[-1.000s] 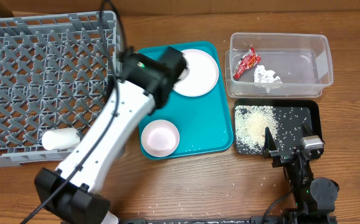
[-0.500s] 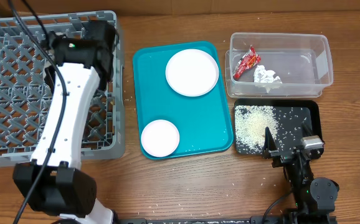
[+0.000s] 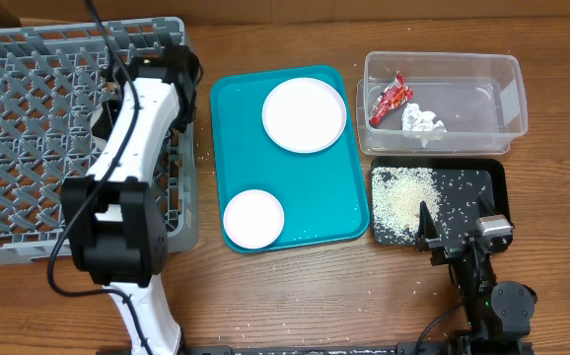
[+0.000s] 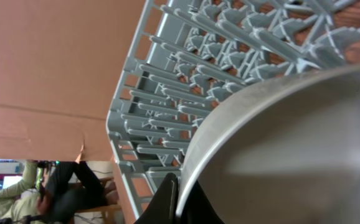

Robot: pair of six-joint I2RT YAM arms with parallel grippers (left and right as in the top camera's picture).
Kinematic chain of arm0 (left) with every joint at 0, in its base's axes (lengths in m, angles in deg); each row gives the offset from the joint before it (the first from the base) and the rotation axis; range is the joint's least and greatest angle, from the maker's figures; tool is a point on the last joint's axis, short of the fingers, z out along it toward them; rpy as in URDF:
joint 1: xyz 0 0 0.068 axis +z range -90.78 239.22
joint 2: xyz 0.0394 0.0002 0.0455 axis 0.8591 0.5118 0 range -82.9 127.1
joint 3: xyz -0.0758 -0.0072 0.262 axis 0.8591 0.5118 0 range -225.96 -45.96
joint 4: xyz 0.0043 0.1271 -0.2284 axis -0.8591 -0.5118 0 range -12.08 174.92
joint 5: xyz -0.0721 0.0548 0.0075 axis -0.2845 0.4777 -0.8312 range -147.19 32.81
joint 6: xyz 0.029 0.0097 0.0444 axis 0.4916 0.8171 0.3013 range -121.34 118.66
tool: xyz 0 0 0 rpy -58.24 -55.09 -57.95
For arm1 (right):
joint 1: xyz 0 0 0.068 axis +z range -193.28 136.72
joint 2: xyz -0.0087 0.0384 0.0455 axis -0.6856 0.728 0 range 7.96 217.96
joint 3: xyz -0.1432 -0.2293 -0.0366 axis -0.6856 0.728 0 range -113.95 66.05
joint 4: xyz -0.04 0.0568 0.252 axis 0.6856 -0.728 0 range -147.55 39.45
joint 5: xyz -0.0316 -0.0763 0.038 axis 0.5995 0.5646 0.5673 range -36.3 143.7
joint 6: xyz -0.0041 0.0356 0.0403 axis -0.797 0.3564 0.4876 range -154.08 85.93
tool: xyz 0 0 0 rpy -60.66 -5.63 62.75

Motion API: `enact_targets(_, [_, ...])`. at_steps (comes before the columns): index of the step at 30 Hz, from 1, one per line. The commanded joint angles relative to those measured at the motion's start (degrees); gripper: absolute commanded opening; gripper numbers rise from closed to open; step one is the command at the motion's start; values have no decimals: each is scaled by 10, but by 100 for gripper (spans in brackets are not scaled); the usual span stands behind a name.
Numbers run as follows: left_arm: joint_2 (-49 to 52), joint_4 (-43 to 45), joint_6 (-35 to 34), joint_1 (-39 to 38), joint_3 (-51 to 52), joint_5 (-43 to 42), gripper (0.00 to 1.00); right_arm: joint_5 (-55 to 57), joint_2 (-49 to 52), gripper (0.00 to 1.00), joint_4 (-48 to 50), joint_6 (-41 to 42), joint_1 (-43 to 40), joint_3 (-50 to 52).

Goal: Sort waste into correct bins and load items into the dishwasher
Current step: 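Carry the grey bowl left and set it upright in the rack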

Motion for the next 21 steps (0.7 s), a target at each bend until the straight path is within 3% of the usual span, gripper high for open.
enact_targets(1, [39, 0, 7, -2, 2, 20, 4, 1, -6, 100, 3, 0, -4, 6])
enact_targets(12, [55, -42, 6, -55, 2, 53, 4, 1, -6, 100, 3, 0, -4, 6])
enact_targets(21, [54, -44, -5, -100, 2, -11, 4, 1, -6, 100, 3, 0, -4, 6])
